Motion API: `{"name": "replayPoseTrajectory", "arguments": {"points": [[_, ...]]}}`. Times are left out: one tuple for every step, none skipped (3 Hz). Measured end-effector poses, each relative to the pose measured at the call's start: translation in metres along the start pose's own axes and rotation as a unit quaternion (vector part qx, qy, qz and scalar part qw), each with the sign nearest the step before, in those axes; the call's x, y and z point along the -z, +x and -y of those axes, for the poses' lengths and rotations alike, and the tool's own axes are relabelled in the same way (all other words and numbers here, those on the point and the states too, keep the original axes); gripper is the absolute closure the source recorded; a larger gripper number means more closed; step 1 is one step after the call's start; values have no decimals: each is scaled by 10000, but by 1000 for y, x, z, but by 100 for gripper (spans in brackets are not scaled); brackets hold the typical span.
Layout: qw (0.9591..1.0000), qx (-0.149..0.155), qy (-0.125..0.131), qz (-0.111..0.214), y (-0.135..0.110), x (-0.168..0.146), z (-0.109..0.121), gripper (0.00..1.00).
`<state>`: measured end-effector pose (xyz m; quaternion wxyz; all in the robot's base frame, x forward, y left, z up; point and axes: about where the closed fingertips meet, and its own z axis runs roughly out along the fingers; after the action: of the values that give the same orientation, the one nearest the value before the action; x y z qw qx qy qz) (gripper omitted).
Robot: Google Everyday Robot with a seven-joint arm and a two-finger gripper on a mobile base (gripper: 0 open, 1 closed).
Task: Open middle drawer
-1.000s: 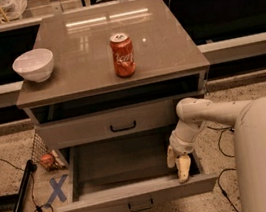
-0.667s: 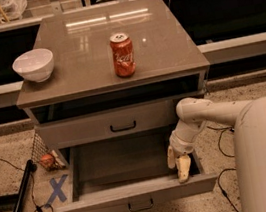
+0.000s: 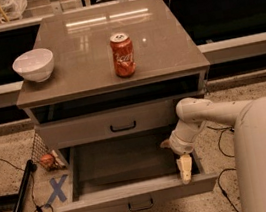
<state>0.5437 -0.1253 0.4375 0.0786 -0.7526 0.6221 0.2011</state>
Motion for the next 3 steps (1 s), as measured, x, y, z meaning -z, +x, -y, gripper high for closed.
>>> {"name": "replayPoseTrajectory", "arguments": {"points": [[9995, -3, 201, 233, 6, 19, -7, 0], [9987, 106, 421, 272, 4, 48, -12, 0], [9977, 218, 529, 369, -5, 53, -5, 13]]}}
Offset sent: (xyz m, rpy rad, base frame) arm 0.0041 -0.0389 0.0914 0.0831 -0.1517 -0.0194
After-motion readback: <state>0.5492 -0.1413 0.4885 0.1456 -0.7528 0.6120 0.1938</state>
